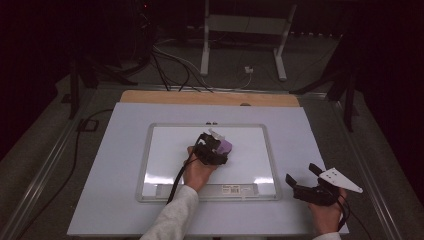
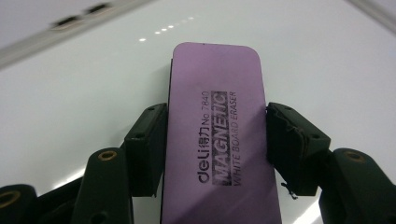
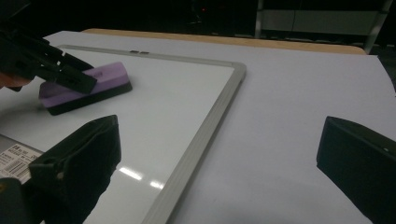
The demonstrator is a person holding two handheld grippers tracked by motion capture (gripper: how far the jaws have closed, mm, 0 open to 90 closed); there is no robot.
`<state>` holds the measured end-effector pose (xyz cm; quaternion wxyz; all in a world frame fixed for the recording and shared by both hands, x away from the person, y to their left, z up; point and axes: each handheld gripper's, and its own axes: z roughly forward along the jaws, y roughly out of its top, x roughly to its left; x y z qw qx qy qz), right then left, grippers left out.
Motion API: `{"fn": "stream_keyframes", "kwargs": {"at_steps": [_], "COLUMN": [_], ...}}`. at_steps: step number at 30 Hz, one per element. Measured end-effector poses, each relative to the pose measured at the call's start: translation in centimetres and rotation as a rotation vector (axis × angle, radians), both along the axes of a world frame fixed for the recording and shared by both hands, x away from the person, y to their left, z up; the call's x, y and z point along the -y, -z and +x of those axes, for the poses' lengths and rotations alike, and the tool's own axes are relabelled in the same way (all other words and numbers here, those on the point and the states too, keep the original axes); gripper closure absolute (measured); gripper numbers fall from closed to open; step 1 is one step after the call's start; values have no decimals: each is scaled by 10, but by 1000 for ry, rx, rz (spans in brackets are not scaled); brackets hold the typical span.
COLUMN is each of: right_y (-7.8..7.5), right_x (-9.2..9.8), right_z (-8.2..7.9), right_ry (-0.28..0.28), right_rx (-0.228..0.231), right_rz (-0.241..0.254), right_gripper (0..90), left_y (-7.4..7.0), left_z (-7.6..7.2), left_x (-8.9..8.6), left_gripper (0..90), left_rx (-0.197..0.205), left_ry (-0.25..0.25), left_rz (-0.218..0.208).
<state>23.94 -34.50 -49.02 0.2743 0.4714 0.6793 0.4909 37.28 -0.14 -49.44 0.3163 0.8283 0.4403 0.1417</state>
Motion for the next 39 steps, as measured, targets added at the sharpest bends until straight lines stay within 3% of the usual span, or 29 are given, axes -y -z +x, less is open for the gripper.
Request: {"fn": "stream_keyframes", "kwargs": {"at_steps": [5,8,17,31,39], "right_y": [0,0,0,0,0], "right_x": [0,0,0,2,1], "right_z": [0,0,0,0,0], "right_ry": [-1,0,0,4,0], "right_rx": [2,0,-3,1,-1], "right_rz": [-3,-1,-1,4,5], "right_gripper": [0,0,0,0,0], "left_y": [0,-1,-12,-29,-27], "left_z": [13,15,9,0,2], "left_x": [-21,-29,-44,-66,-89], "left_gripper": [422,423,423,422,422], "left_rx": [12,14,35,79,80], "left_ry": [-157,-207,-218,-247,-293], "left_rz": [20,21,-59,-82,-68]}}
